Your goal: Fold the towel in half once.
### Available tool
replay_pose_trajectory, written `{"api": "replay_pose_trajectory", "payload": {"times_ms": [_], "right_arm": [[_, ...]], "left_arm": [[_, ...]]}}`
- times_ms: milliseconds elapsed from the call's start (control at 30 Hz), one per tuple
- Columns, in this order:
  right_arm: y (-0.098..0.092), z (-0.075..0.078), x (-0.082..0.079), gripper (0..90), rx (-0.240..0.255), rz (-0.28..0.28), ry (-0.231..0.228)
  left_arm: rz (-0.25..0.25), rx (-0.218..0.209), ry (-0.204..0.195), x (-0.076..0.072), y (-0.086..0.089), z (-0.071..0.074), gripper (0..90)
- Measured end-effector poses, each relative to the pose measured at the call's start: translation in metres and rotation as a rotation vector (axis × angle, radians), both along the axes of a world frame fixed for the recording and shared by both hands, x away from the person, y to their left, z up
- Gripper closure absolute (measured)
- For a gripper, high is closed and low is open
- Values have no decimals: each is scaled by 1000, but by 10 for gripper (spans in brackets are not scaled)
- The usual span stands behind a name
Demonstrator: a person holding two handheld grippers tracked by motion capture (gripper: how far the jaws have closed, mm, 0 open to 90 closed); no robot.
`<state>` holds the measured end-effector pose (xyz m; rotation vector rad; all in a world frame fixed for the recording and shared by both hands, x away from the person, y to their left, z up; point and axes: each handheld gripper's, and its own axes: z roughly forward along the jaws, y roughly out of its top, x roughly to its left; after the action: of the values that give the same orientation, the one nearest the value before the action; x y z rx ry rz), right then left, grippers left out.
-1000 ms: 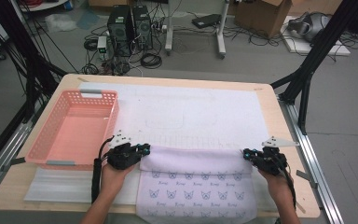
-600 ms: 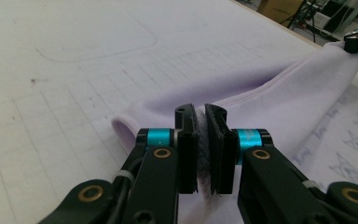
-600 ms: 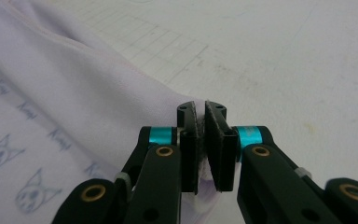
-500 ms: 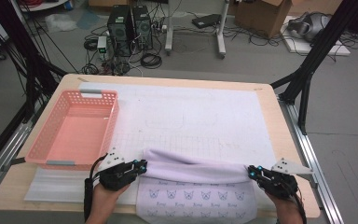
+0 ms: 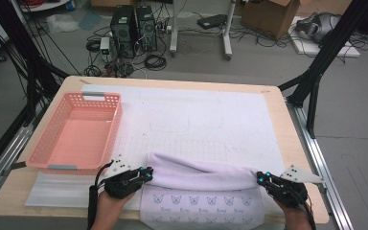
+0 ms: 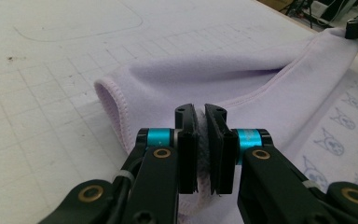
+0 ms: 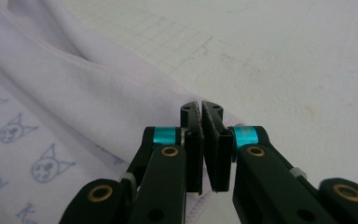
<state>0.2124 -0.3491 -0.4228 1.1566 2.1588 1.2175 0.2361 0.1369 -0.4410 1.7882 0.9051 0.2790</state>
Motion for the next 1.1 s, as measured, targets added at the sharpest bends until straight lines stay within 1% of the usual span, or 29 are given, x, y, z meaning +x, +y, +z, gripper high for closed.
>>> {"api": "replay_pose_trajectory", "payload": {"times_ms": [167, 300, 333, 400, 433, 467, 500, 533, 567, 633, 667, 733, 767, 800, 833, 900, 933, 967, 1000, 1033, 1067, 1100], "right_arm": [[-6, 4, -12, 871, 6, 8, 4], [-8, 5, -26, 871, -9, 40, 14], [-9, 5, -30, 870, -14, 45, 23], [-11, 3, -33, 848, -15, 56, 66], [-12, 2, -35, 811, -29, 51, 73], [-14, 2, -35, 755, -29, 39, 73], [-15, 2, -34, 728, -10, 26, 70], [-17, 4, -32, 713, 0, 16, 55], [-18, 7, -30, 693, 15, 7, 43], [-17, 11, -22, 692, 27, -6, 18], [-14, 12, -16, 698, 22, -5, 16], [-7, 11, -2, 726, 1, -2, 25], [-1, 8, 9, 738, -12, 7, 41], [3, 6, 16, 752, -19, 17, 44], [9, 2, 24, 760, -27, 26, 60], [18, -6, 41, 778, -50, 34, 88], [22, -10, 48, 785, -66, 33, 102], [25, -14, 55, 791, -88, 21, 117], [27, -18, 62, 799, -120, 6, 123], [26, -22, 67, 811, -123, -8, 126], [24, -22, 69, 818, -129, -36, 116], [22, -22, 71, 820, -161, -80, 100]], "left_arm": [[-14, 3, 0, -9, 4, 2, 832], [-37, 8, 4, -21, 8, 3, 831], [-46, 6, 12, -23, 9, 2, 829], [-58, 22, 19, -25, 8, 1, 809], [-59, 26, 17, -24, 8, 0, 777], [-53, 22, 22, -21, 8, 1, 700], [-38, 7, 29, -17, 8, 2, 597], [-25, -6, 32, -14, 9, 3, 527], [-16, -10, 30, -10, 9, 4, 485], [-7, -16, 26, -1, 10, 6, 461], [3, -17, 27, 4, 10, 6, 459], [20, -14, 36, 15, 9, 5, 457], [24, -11, 40, 19, 9, 4, 455], [31, -13, 44, 24, 8, 3, 454], [38, -10, 55, 29, 7, 2, 454], [52, 2, 61, 37, 5, -1, 453], [56, 9, 73, 41, 5, -2, 451], [64, 12, 81, 45, 4, -4, 447], [75, 21, 89, 49, 4, -6, 441], [78, 25, 99, 51, 4, -7, 438], [85, 31, 107, 53, 3, -9, 432], [87, 34, 116, 55, 3, -10, 422]]}}
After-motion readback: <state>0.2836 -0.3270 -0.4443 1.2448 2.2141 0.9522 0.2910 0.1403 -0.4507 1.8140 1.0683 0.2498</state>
